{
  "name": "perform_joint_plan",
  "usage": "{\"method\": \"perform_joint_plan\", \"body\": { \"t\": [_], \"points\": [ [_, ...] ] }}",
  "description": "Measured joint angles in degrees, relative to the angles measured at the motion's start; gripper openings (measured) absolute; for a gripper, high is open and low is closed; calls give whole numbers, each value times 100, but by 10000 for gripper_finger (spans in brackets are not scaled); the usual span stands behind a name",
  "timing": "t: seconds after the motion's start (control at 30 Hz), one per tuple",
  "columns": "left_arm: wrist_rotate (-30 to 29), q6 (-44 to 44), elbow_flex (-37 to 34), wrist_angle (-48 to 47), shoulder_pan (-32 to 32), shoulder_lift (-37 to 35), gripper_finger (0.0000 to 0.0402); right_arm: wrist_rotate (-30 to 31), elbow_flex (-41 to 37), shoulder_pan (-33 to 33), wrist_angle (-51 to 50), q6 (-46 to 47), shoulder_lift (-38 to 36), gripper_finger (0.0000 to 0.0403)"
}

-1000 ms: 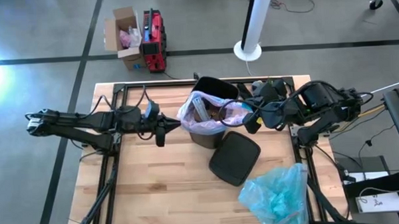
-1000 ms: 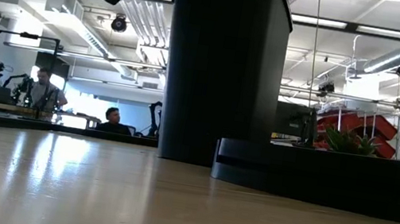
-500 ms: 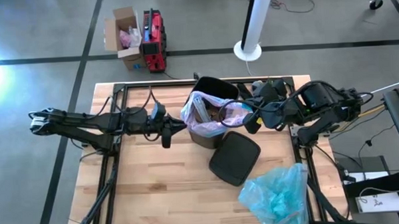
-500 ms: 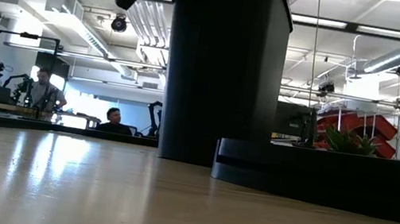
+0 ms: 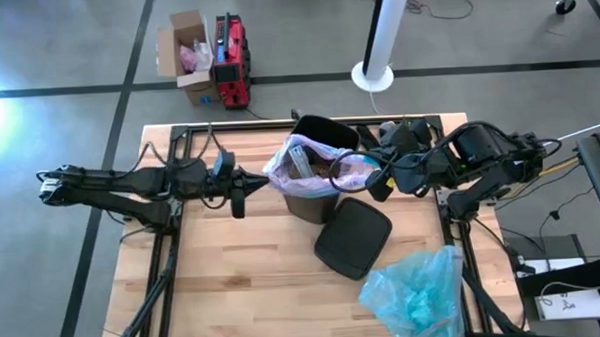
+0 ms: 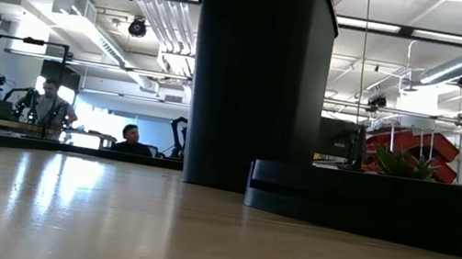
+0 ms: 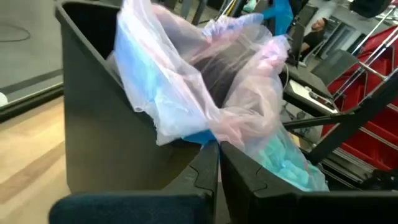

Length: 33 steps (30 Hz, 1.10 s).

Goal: Place trash/remove bag and relplace
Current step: Remove the pink trash bag from the black trash bin

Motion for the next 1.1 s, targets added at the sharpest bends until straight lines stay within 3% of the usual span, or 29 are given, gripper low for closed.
{"method": "perform_joint_plan", "body": {
  "t": [0.4, 0.53, 0.7, 1.1],
  "points": [
    [-97, -1, 0, -159, 0, -813, 0, 2, -7, 0, -2, -77, -1, 2],
    [-106, -82, 0, -541, 0, -810, 0, 2, -7, -1, -1, -75, -1, 2],
    [-83, -781, -230, -894, 0, -600, 11, 4, -7, -2, -1, -66, -1, 2],
    [621, -2440, -1214, 1019, 293, -543, 118, 4, -7, -1, 20, -15, -1, 2]
  ]
}}
